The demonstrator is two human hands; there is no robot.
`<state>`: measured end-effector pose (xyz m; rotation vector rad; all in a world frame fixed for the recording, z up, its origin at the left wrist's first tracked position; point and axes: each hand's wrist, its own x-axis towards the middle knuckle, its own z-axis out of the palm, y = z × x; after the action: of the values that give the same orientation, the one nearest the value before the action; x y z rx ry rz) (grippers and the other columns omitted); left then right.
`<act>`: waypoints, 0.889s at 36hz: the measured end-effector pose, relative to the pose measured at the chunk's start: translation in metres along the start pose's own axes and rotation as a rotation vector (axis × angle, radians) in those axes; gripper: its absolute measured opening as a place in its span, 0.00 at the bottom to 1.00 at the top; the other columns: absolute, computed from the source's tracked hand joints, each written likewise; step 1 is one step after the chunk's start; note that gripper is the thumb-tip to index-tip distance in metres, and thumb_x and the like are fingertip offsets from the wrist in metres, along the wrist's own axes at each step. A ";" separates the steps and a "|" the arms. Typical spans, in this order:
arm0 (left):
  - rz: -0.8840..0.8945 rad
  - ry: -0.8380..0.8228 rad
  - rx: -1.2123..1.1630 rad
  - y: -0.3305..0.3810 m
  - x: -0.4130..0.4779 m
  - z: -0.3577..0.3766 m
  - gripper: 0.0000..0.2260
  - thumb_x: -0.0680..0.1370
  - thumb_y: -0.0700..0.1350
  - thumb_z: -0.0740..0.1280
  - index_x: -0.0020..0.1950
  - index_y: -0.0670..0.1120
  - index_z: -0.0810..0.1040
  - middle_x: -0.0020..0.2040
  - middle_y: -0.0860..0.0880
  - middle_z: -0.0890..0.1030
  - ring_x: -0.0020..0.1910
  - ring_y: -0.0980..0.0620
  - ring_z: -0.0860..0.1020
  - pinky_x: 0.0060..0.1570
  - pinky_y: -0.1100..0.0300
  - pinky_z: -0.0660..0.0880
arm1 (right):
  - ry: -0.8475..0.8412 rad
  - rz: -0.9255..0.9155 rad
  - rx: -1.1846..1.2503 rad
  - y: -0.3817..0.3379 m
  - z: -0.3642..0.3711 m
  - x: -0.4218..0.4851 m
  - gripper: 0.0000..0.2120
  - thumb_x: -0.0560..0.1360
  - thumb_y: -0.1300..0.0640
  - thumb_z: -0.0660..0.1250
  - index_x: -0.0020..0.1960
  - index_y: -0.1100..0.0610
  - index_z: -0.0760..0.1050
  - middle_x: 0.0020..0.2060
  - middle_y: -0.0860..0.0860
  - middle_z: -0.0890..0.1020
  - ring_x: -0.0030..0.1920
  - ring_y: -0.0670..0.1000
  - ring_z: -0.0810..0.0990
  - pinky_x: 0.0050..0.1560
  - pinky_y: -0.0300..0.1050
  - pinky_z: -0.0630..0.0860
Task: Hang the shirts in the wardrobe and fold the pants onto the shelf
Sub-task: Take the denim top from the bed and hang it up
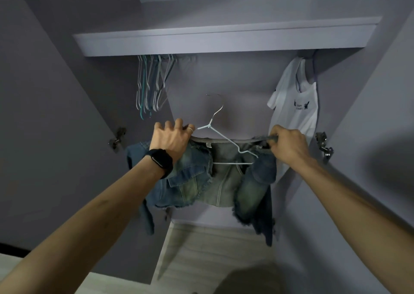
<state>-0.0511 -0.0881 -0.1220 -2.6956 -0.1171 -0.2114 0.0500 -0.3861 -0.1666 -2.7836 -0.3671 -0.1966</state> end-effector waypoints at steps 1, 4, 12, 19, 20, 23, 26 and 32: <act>0.005 0.000 0.012 0.002 -0.001 0.001 0.19 0.83 0.42 0.56 0.74 0.51 0.64 0.61 0.45 0.72 0.55 0.41 0.77 0.53 0.48 0.70 | 0.020 -0.004 0.005 0.002 -0.003 0.002 0.04 0.79 0.60 0.66 0.53 0.58 0.77 0.44 0.60 0.82 0.47 0.62 0.80 0.44 0.51 0.76; -0.017 -0.003 0.030 -0.003 0.004 0.002 0.19 0.83 0.43 0.56 0.74 0.51 0.62 0.62 0.45 0.71 0.56 0.40 0.76 0.53 0.47 0.71 | 0.004 -0.013 -0.067 0.015 -0.011 0.008 0.09 0.78 0.65 0.66 0.56 0.58 0.79 0.47 0.59 0.81 0.48 0.62 0.79 0.45 0.51 0.76; -0.070 -0.039 0.020 0.011 0.011 -0.014 0.19 0.84 0.42 0.54 0.75 0.49 0.64 0.64 0.44 0.72 0.55 0.39 0.77 0.50 0.50 0.71 | -0.097 0.113 0.297 0.000 -0.018 0.004 0.11 0.76 0.60 0.64 0.49 0.47 0.82 0.39 0.49 0.82 0.43 0.55 0.80 0.43 0.43 0.71; 0.088 -0.076 -0.142 0.075 -0.005 -0.013 0.18 0.83 0.41 0.53 0.74 0.46 0.65 0.65 0.44 0.71 0.52 0.39 0.80 0.38 0.53 0.66 | 0.107 0.016 0.401 -0.037 -0.027 0.001 0.07 0.81 0.52 0.62 0.56 0.47 0.77 0.48 0.51 0.82 0.49 0.58 0.79 0.49 0.51 0.77; 0.062 -0.115 -0.190 0.078 -0.004 -0.010 0.18 0.83 0.41 0.54 0.73 0.45 0.66 0.64 0.44 0.72 0.53 0.39 0.80 0.39 0.53 0.67 | 0.171 -0.033 0.405 -0.042 -0.030 -0.003 0.07 0.81 0.52 0.62 0.57 0.46 0.76 0.49 0.50 0.82 0.49 0.57 0.79 0.48 0.52 0.77; -0.075 -0.187 -0.389 0.067 0.004 -0.003 0.14 0.83 0.43 0.56 0.68 0.46 0.71 0.62 0.44 0.73 0.55 0.36 0.79 0.43 0.48 0.70 | 0.269 -0.230 0.444 -0.052 -0.023 -0.038 0.07 0.80 0.56 0.64 0.57 0.50 0.77 0.48 0.52 0.82 0.44 0.58 0.80 0.44 0.52 0.77; -0.089 -0.124 -0.512 0.050 0.008 0.002 0.14 0.85 0.50 0.55 0.65 0.47 0.73 0.59 0.45 0.75 0.53 0.35 0.79 0.45 0.46 0.73 | 0.033 -0.298 0.327 -0.044 0.015 -0.094 0.03 0.81 0.53 0.62 0.50 0.50 0.74 0.39 0.47 0.77 0.37 0.53 0.77 0.36 0.47 0.72; 0.083 0.056 -0.540 0.036 -0.006 -0.001 0.15 0.85 0.55 0.56 0.65 0.52 0.76 0.57 0.52 0.76 0.50 0.40 0.80 0.43 0.48 0.76 | -0.388 -0.186 0.412 -0.009 0.041 -0.101 0.08 0.77 0.43 0.69 0.52 0.44 0.78 0.49 0.43 0.76 0.44 0.43 0.80 0.48 0.42 0.78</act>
<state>-0.0528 -0.1212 -0.1372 -3.2179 0.0824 -0.3326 -0.0450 -0.3877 -0.2199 -2.3652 -0.6761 0.3463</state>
